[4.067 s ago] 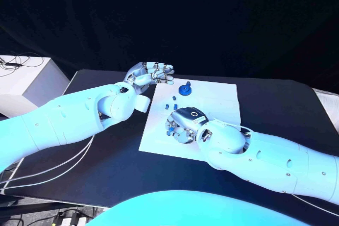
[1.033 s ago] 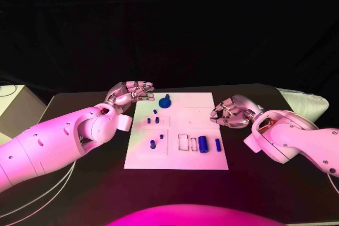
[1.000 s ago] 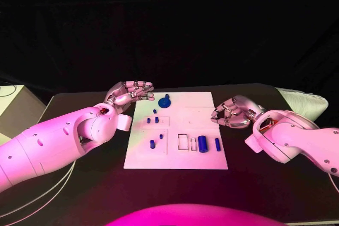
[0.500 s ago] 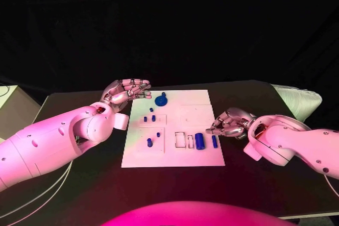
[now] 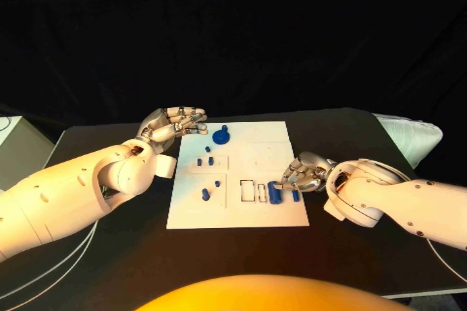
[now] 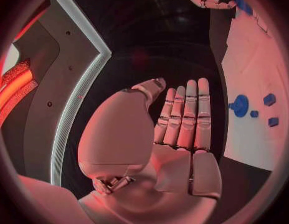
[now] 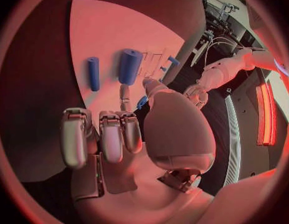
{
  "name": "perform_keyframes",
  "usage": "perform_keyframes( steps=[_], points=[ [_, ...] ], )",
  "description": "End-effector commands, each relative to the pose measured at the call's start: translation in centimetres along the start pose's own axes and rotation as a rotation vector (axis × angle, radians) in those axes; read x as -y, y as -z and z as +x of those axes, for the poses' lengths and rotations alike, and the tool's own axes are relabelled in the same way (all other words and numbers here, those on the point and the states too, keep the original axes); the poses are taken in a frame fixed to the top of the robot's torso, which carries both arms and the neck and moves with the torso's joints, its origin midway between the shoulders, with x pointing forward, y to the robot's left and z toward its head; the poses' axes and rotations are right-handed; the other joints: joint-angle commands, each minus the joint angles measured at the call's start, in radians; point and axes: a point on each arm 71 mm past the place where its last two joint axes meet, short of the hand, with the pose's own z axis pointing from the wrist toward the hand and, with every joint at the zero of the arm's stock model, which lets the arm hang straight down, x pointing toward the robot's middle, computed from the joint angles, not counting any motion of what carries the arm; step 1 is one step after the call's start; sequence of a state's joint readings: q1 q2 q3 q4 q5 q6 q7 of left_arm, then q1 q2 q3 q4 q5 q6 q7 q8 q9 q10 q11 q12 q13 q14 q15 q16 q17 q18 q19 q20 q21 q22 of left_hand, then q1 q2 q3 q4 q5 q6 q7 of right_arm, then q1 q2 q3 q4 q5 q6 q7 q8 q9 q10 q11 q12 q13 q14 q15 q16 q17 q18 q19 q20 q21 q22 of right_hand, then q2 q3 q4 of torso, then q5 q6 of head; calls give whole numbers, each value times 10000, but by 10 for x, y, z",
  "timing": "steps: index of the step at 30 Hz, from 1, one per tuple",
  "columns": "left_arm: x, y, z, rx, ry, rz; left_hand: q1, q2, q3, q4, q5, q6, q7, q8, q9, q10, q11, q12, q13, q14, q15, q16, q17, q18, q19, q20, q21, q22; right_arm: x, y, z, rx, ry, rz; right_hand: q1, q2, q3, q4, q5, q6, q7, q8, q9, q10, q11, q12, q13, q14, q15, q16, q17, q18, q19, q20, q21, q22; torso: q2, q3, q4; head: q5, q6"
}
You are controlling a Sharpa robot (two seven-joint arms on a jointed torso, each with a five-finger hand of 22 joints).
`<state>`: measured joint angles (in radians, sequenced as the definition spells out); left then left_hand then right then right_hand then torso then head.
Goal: Assemble the parts on the task board
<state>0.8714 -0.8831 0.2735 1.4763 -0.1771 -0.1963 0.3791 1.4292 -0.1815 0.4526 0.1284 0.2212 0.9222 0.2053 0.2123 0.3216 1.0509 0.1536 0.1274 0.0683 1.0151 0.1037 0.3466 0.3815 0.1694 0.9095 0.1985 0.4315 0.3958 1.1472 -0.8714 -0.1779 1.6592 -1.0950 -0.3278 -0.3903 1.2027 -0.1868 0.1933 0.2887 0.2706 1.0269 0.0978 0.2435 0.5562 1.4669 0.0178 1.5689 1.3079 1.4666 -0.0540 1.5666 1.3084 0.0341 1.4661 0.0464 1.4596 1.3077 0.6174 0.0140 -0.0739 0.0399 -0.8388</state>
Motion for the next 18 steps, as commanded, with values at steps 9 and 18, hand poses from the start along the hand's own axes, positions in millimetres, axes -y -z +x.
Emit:
perform_keyframes(
  steps=[9, 18],
  points=[
    [1, 0, 2, -249, 17, 38, 32, 15, -85, 19, 5, 63, -36, -25, -18, -22, 13, 12, -10, 22, 19, -42, 17, 94, 64, 25, -17, 5, -1, -2, 3, -8, 1230, -92, -461, 285, -360, 40, -28, 313, -188, 348, 308, 1039, -128, 19, 2629, 1042, -55, 41, 2624, -160, 867, -18, 150, 2378, 4, 9, -7, -30, -56],
    [0, 0, 3, -294, 32, -13, 8, 30, -91, 48, 9, 57, -26, -34, -26, -49, 23, 4, -13, -7, 31, -71, 27, 86, 46, 31, -42, -6, -4, -7, 11, -166, 1334, 18, -901, 382, -847, 45, -394, 282, -248, 543, 531, 1039, -185, 19, 2629, 1042, -107, 41, 2624, -155, 855, -69, 123, 2381, 13, 7, 6, -31, -92]
  ],
)
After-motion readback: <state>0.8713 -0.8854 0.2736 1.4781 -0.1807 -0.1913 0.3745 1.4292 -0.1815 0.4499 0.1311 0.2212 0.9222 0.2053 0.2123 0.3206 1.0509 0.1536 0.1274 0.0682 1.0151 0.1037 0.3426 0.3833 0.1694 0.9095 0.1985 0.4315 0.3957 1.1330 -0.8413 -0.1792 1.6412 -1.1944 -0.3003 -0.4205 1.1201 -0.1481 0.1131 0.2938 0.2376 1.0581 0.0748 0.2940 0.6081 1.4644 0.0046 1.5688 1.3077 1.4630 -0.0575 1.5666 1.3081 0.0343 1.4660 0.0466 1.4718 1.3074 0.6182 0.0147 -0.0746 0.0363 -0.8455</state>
